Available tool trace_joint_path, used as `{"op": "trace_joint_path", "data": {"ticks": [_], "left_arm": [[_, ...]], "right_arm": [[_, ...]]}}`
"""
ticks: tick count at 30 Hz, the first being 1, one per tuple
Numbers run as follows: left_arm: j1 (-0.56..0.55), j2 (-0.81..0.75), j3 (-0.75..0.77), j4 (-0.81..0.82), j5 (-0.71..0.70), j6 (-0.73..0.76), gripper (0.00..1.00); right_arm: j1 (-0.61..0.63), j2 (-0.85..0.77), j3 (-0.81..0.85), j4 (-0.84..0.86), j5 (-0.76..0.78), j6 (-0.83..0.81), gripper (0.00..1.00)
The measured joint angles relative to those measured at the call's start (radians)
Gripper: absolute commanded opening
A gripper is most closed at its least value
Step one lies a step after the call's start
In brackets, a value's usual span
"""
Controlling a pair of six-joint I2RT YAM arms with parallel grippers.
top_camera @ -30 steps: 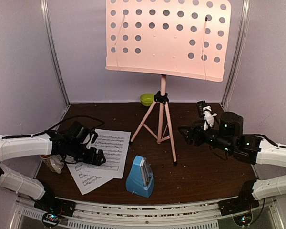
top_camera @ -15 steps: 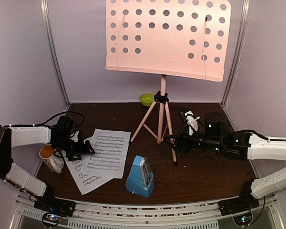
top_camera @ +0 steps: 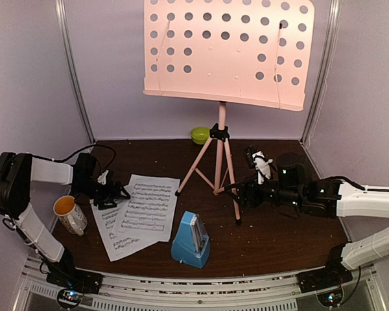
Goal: Set up the instrument practice props
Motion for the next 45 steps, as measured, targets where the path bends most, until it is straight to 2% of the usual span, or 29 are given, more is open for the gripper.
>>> {"op": "trace_joint_path", "data": {"ticks": [8, 21, 25, 29, 34, 37, 45], "left_arm": [[-0.062, 0.06, 0.008, 0.113, 0.102, -0.01, 0.78], [-0.142, 0.1, 0.01, 0.353, 0.195, -0.173, 0.67], [-0.15, 0.09, 0.013, 0.415, 0.212, -0.211, 0.57], [-0.15, 0.089, 0.041, 0.394, 0.204, -0.206, 0.46], [-0.15, 0.068, 0.069, 0.29, 0.135, -0.145, 0.2], [-0.15, 0.032, 0.085, 0.217, 0.087, -0.093, 0.09], [-0.15, -0.072, 0.138, 0.104, 0.027, 0.016, 0.0]], "right_arm": [[0.0, 0.019, 0.0, 0.0, 0.002, 0.0, 0.74], [0.0, 0.055, 0.015, 0.004, 0.002, 0.0, 0.74], [0.0, 0.058, 0.019, 0.008, 0.002, 0.0, 0.74], [0.0, 0.064, 0.027, 0.006, 0.003, 0.0, 0.74], [0.0, 0.064, 0.032, 0.006, 0.015, 0.0, 0.74], [0.0, 0.064, 0.032, 0.006, 0.017, -0.001, 0.75], [0.0, 0.054, 0.063, 0.0, 0.019, -0.008, 0.75]]}}
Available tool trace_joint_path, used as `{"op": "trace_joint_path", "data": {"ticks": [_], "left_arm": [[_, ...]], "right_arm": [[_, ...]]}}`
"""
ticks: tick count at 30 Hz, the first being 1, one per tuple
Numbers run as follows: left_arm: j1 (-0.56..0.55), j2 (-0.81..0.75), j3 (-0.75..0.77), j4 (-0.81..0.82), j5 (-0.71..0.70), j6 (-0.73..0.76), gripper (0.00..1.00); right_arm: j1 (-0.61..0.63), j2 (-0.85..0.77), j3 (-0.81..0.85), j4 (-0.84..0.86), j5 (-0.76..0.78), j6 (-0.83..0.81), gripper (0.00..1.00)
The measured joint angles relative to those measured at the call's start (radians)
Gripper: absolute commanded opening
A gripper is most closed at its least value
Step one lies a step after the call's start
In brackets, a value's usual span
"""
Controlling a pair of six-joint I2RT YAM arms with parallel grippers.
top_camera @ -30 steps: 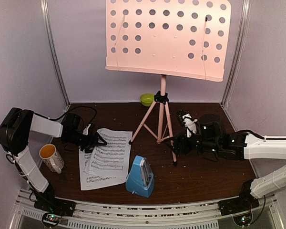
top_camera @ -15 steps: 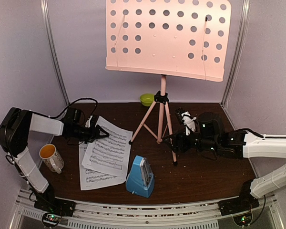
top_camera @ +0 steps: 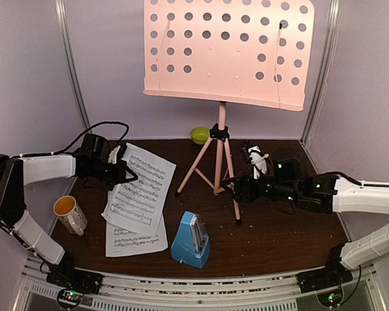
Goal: Set up the instrument practice props
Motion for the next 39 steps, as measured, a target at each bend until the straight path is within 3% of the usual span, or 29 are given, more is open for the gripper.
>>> {"op": "trace_joint_path", "data": {"ticks": [12, 21, 32, 39], "left_arm": [[0.0, -0.272, 0.013, -0.025, 0.068, 0.077, 0.0], [0.0, -0.46, 0.175, -0.101, 0.109, 0.082, 0.0], [-0.035, -0.485, 0.655, -0.122, 0.138, 0.042, 0.0], [-0.079, -0.408, 0.85, -0.109, 0.166, -0.02, 0.0]], "right_arm": [[0.0, -0.095, 0.003, 0.0, -0.001, -0.014, 0.75], [0.005, -0.216, 0.005, 0.019, -0.065, -0.009, 0.73], [0.099, -0.319, 0.198, -0.173, -0.033, -0.019, 0.66], [0.156, -0.449, 0.27, -0.367, 0.068, -0.009, 0.62]]}}
